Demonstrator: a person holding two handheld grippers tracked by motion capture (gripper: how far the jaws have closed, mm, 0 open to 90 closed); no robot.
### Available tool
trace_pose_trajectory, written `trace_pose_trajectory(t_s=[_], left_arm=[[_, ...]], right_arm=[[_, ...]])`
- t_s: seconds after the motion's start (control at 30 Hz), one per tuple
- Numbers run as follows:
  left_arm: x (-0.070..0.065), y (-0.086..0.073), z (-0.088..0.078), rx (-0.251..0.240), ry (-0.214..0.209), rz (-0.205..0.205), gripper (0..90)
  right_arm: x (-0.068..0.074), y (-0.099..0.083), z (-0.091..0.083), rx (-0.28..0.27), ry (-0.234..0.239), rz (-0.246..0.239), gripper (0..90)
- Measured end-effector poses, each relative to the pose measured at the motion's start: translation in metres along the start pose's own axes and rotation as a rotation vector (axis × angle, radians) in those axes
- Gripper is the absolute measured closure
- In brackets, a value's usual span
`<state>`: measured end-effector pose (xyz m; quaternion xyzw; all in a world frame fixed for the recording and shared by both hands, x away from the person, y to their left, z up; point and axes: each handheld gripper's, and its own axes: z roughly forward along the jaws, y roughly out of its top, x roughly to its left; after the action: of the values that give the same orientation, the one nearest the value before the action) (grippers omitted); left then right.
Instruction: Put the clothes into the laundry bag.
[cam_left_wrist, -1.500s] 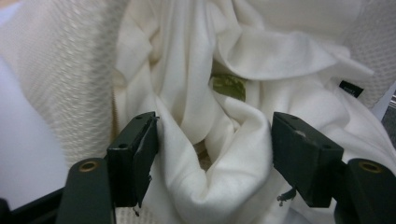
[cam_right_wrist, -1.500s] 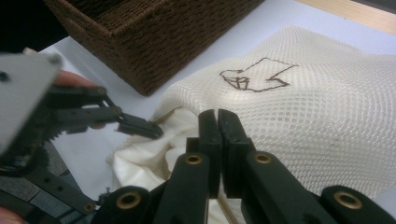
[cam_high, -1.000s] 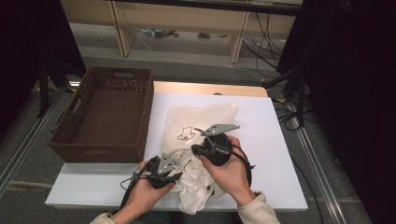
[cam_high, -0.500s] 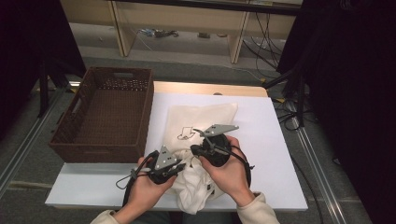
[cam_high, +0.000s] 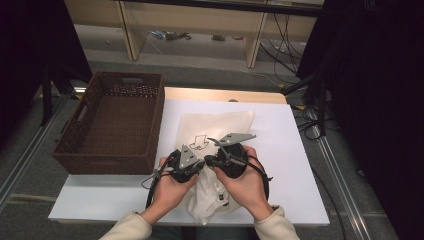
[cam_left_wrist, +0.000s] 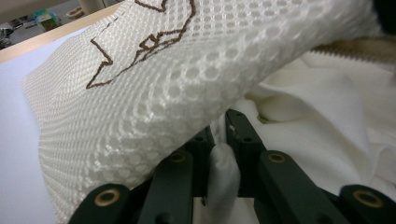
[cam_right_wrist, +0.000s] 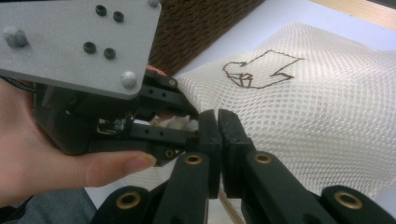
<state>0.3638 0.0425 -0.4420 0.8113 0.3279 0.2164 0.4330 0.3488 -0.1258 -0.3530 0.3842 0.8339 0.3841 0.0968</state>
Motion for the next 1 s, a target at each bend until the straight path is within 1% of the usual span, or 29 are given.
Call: trace_pose_trajectory(t_s=[0.03, 0.07, 0.1, 0.13, 0.17, 0.2, 0.23, 0.27, 0.3, 0.33, 0.37, 0.4, 0.47, 0.5, 0.53, 0.57, 0.6, 0.63, 0.67, 0.7, 0.73, 0.77, 0.8, 0.83, 0.87, 0.9, 0.93, 0.97, 1.0], left_arm=[[0.0, 0.0, -0.001, 0.002, -0.006, 0.006, 77.8], [-0.001, 0.0, -0.002, -0.003, -0.009, 0.001, 75.4], [0.0, 0.0, -0.004, 0.011, -0.017, 0.008, 71.9], [-0.001, 0.0, -0.006, 0.011, -0.027, -0.005, 67.3], [-0.002, 0.0, -0.009, 0.017, -0.038, -0.008, 60.9], [-0.003, 0.0, -0.012, 0.014, -0.047, -0.012, 55.1], [-0.003, -0.001, -0.015, 0.013, -0.049, 0.009, 48.3], [-0.005, -0.002, -0.022, 0.017, -0.053, 0.008, 45.2], [-0.007, -0.003, -0.026, 0.003, -0.052, 0.016, 42.0], [-0.008, -0.004, -0.032, 0.014, -0.055, 0.031, 39.5], [-0.009, -0.006, -0.036, 0.013, -0.049, 0.043, 37.3], [-0.011, -0.008, -0.041, 0.018, -0.06, 0.049, 36.0], [-0.012, -0.012, -0.048, 0.01, -0.055, 0.058, 34.7], [-0.012, -0.014, -0.051, 0.005, -0.055, 0.061, 34.7], [-0.011, -0.016, -0.055, 0.007, -0.061, 0.063, 34.6], [-0.01, -0.018, -0.056, -0.001, -0.055, 0.072, 34.2], [-0.01, -0.021, -0.059, 0.005, -0.052, 0.067, 33.2], [-0.01, -0.024, -0.059, -0.004, -0.061, 0.047, 31.2], [-0.008, -0.025, -0.06, 0.003, -0.055, 0.063, 29.3], [-0.007, -0.026, -0.06, -0.002, -0.055, 0.077, 28.2], [-0.008, -0.028, -0.06, 0.001, -0.05, 0.064, 26.4], [-0.008, -0.028, -0.059, 0.003, -0.052, 0.073, 24.8], [-0.009, -0.028, -0.058, 0.009, -0.048, 0.067, 22.8], [-0.01, -0.029, -0.058, 0.002, -0.046, 0.066, 21.3], [-0.011, -0.029, -0.057, 0.012, -0.042, 0.072, 20.4], [-0.01, -0.029, -0.057, 0.013, -0.031, 0.091, 18.3], [-0.011, -0.029, -0.056, 0.019, -0.031, 0.071, 16.6], [-0.012, -0.03, -0.055, 0.013, -0.022, 0.064, 15.6], [-0.011, -0.03, -0.055, 0.025, -0.018, 0.078, 15.0]], right_arm=[[-0.005, 0.0, 0.001, -0.028, 0.001, -0.063, 89.9], [-0.004, 0.0, 0.0, -0.013, -0.001, -0.036, 90.0], [-0.003, 0.0, 0.0, -0.015, 0.002, -0.016, 90.0], [-0.003, 0.0, 0.0, -0.013, 0.001, -0.015, 90.0], [-0.003, 0.0, 0.0, -0.014, 0.0, -0.019, 90.0], [-0.004, 0.0, 0.0, -0.012, 0.002, -0.033, 90.0], [-0.004, 0.0, 0.0, -0.02, 0.0, -0.036, 90.0], [-0.004, 0.0, 0.0, -0.018, 0.003, -0.04, 90.0], [-0.004, 0.0, 0.0, -0.02, 0.002, -0.04, 89.9], [-0.003, 0.001, 0.0, -0.018, 0.002, -0.037, 89.9], [-0.003, 0.001, 0.0, -0.02, 0.003, -0.041, 89.9], [-0.003, 0.001, 0.0, -0.019, 0.003, -0.042, 89.9], [-0.003, 0.001, -0.001, -0.018, 0.001, -0.04, 89.9], [-0.003, 0.0, -0.001, -0.018, -0.009, -0.039, 89.9], [-0.001, 0.0, -0.002, -0.011, -0.007, -0.016, 89.9], [-0.002, 0.0, -0.002, -0.01, 0.0, -0.026, 89.9], [-0.002, 0.0, -0.002, -0.009, 0.007, -0.016, 89.9], [-0.003, 0.0, -0.002, -0.01, -0.001, -0.021, 89.9], [-0.003, 0.0, -0.002, -0.012, 0.004, -0.023, 89.9], [-0.003, 0.0, -0.002, -0.011, 0.005, -0.024, 89.9], [-0.003, 0.0, -0.002, -0.011, 0.003, -0.022, 89.9], [-0.003, 0.0, -0.002, -0.011, 0.005, -0.023, 89.9], [-0.003, 0.0, -0.002, -0.011, 0.005, -0.023, 89.9], [-0.003, 0.0, -0.002, -0.012, 0.004, -0.023, 89.9], [-0.002, 0.0, -0.003, -0.005, 0.001, -0.005, 89.9], [-0.002, 0.0, -0.003, -0.004, 0.0, -0.004, 89.9], [-0.004, 0.0, -0.002, -0.014, 0.003, -0.037, 89.9], [-0.002, 0.0, -0.003, -0.005, -0.006, -0.01, 89.9], [-0.002, 0.0, -0.003, -0.005, -0.003, -0.014, 89.8]])
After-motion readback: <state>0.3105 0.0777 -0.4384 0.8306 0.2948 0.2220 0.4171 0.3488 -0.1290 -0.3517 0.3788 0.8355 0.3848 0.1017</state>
